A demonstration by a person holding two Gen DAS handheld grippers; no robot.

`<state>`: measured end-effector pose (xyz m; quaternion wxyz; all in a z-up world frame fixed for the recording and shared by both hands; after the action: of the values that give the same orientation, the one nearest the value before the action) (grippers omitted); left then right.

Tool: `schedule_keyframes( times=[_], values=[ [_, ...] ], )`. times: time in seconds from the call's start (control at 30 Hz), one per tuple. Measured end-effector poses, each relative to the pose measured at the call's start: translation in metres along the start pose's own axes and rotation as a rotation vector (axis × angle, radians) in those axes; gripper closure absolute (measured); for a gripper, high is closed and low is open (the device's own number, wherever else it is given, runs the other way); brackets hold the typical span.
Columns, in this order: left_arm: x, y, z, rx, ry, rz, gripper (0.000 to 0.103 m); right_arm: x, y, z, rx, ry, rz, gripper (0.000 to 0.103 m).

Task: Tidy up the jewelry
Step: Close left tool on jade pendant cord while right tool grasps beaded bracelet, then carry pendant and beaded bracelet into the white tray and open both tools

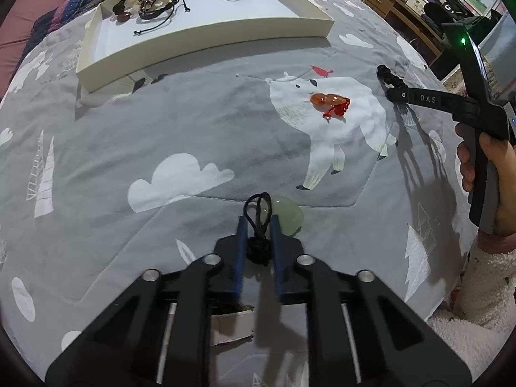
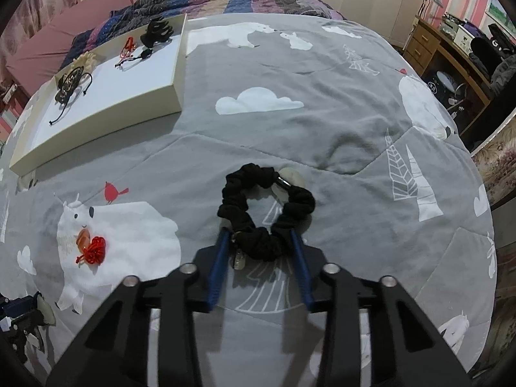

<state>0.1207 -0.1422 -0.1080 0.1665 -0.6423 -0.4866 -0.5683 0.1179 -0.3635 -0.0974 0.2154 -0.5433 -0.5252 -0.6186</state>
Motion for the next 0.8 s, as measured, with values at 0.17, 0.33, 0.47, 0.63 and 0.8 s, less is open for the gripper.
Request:
schedule_keyframes(
  times=[0.17, 0.33, 0.47, 0.63, 0.8],
  values=[
    [0.002, -0.002, 0.005, 0.016, -0.010, 0.002, 0.092, -0.001, 0.002, 0.000, 0.006, -0.010, -0.011, 0.078],
    [0.007, 0.000, 0.006, 0.006, -0.004, -0.005, 0.093, 0.001, 0.003, -0.001, 0.005, -0.021, -0.022, 0.080],
    [0.017, 0.007, 0.007, 0.007, -0.014, -0.037, 0.094, 0.007, 0.005, -0.004, -0.009, -0.022, -0.043, 0.080],
    [0.028, 0.020, 0.004, 0.001, -0.026, -0.080, 0.095, 0.015, 0.010, -0.004, -0.012, -0.022, -0.065, 0.080],
    [0.038, 0.039, 0.005, 0.004, -0.013, -0.116, 0.095, 0.023, 0.016, -0.006, -0.019, -0.020, -0.085, 0.080]
  ],
)
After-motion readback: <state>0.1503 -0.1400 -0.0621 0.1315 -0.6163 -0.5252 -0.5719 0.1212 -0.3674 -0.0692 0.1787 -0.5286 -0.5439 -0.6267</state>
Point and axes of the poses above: each gripper's, at about its wrist camera, not at the fingertips, and x roughly against the way its jaws point, z to its left, y to its top, the point moved 8 cm from there along -x, roughly the way its jaws point, and after that the axes turned 9 degrees about -y, right-handed, at the moved point
